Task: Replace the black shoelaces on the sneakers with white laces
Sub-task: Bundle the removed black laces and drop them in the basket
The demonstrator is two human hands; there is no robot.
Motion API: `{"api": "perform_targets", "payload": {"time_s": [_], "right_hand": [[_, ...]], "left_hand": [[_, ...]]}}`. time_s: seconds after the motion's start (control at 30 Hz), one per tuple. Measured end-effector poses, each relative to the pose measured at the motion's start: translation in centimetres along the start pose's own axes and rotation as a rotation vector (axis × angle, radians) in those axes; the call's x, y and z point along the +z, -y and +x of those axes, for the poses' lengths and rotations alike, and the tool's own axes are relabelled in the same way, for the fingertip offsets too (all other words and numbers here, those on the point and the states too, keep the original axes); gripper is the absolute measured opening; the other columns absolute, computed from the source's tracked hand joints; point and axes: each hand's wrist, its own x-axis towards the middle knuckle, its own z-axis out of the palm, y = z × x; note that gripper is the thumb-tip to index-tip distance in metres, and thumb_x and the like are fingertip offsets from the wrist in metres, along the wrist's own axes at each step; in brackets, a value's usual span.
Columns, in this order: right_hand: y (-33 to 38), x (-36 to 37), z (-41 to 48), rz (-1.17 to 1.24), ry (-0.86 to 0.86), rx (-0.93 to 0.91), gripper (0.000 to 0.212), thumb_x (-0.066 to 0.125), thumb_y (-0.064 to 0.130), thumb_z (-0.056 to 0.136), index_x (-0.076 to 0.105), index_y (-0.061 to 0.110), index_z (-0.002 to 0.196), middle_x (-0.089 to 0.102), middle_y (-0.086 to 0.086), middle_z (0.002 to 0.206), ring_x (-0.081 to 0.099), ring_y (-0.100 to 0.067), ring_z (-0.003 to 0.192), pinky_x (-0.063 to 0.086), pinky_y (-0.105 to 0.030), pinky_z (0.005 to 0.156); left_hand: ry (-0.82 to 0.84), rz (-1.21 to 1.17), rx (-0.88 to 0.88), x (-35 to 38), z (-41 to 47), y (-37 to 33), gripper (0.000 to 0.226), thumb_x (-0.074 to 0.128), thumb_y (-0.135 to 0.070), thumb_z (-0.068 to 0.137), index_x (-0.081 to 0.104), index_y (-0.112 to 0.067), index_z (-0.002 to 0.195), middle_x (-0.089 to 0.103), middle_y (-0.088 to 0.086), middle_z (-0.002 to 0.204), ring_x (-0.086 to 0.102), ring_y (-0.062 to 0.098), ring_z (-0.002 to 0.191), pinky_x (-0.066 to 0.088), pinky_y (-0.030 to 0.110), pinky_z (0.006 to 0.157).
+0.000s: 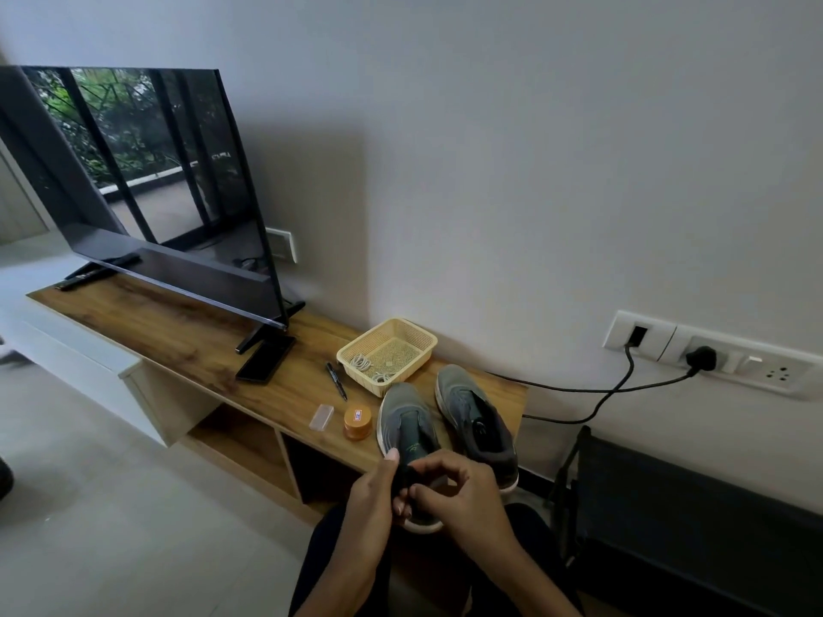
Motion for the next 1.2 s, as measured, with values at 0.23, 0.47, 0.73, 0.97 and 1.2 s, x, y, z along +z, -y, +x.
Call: {"api": "perform_targets", "payload": {"time_s": [0.23,0.47,0.73,0.97,1.2], "right_hand": [[-0.1,1.6,0.7,-0.048,-0.096,-0.161,0.009,0.059,0.03,0.065,0.061,0.031,0.074,0.065,0.008,0.079,0.062,-0.01,0.07,0.052,-0.025,0.062],[-1.3,2.6,1.4,-0.128,-0.196,-0.226,0.007,0.057,0.027,0.066,0.061,0.025,0.072,0.061,0.005,0.073,0.058,-0.01,0.07,0.048,-0.024,0.061],[-1.7,3.9,1.5,-0.028,-0.225,-0.17,0.015,0.058,0.031,0.063,0.066,0.021,0.071,0.066,0.009,0.075,0.061,-0.006,0.071,0.047,-0.014,0.066],[-1.3,3.9,2.6,-0.032,-0.182,-0.211,0.009,0.057,0.03,0.066,0.061,0.035,0.072,0.065,0.02,0.074,0.062,-0.003,0.073,0.045,-0.011,0.067],[-1.8,4.4,3.1,-0.075,-0.159,-0.249,0.009,0.059,0.023,0.068,0.066,0.02,0.074,0.061,0.022,0.068,0.059,-0.001,0.07,0.043,-0.01,0.065]], "left_hand": [[-0.133,-0.039,0.139,1.2,-0.4,0.2,0.038,0.043,-0.029,0.097,0.066,-0.009,0.075,0.057,-0.002,0.051,0.057,0.004,0.05,0.043,0.02,0.052],[-0.109,-0.15,-0.003,1.3,0.2,0.4,0.032,0.039,-0.027,0.1,0.065,-0.008,0.104,0.07,0.014,0.093,0.067,0.023,0.09,0.052,0.033,0.076],[-0.257,0.164,0.322,0.4,0.0,0.7,0.034,0.039,-0.019,0.1,0.059,-0.002,0.079,0.059,0.024,0.075,0.053,0.019,0.064,0.039,0.014,0.053],[-0.176,0.016,0.219,0.9,-0.4,-0.2,0.025,0.032,-0.025,0.102,0.053,-0.029,0.089,0.061,-0.003,0.09,0.058,0.003,0.084,0.041,0.018,0.066],[-0.185,-0.007,0.163,0.4,0.2,-0.5,0.025,0.032,-0.021,0.102,0.056,-0.016,0.096,0.059,0.006,0.093,0.057,0.01,0.085,0.042,0.022,0.068]]}}
